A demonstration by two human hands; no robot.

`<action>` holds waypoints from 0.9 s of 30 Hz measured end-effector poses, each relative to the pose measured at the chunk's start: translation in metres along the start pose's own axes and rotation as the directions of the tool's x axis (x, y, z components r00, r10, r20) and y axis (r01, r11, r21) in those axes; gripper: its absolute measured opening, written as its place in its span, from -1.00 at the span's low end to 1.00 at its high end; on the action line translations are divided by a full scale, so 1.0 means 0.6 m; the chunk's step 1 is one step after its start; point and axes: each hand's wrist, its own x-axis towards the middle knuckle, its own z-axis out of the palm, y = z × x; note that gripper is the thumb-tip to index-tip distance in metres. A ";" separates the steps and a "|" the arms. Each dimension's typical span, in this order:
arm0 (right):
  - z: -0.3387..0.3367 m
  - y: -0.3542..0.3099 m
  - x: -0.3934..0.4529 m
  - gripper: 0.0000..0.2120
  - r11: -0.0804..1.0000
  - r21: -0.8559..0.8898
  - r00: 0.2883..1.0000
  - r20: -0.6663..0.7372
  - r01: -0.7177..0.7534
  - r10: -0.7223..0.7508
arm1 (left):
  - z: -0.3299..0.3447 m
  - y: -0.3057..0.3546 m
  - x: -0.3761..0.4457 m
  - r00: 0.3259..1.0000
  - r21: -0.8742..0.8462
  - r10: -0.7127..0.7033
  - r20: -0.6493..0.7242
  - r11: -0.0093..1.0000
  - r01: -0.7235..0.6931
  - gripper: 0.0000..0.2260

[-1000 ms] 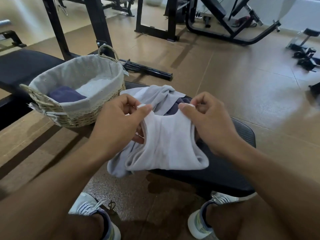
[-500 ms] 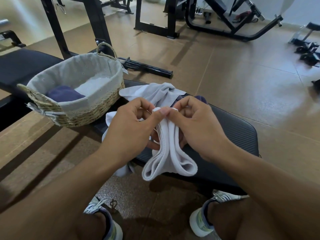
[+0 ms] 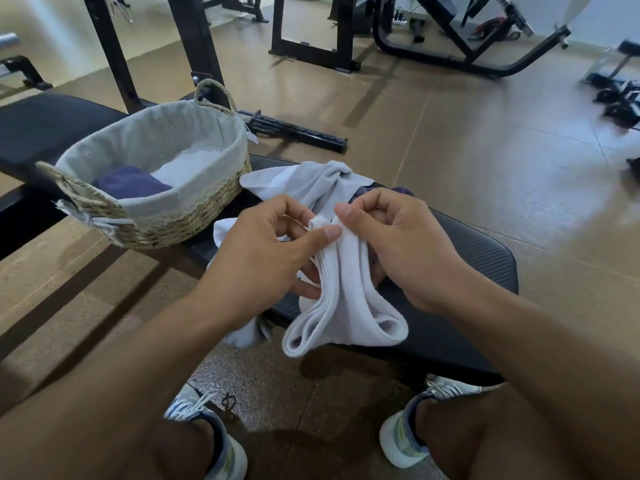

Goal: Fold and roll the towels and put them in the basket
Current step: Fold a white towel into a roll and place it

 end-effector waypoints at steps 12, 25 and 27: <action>0.007 -0.002 -0.007 -0.72 0.998 0.023 0.991 0.127 -0.054 0.050 | 0.005 -0.002 -0.004 0.999 -0.065 -0.043 0.007 0.997 0.043 -0.79; 0.001 0.013 -0.011 -0.29 0.812 -0.526 0.949 0.300 0.251 -0.099 | -0.004 0.000 -0.002 0.989 -0.175 -0.143 -0.040 0.975 0.134 -0.83; -0.007 0.012 -0.006 -0.25 0.856 -0.472 0.951 0.302 0.212 -0.069 | -0.029 -0.001 0.007 0.996 0.141 0.021 -0.091 0.990 -0.008 -0.61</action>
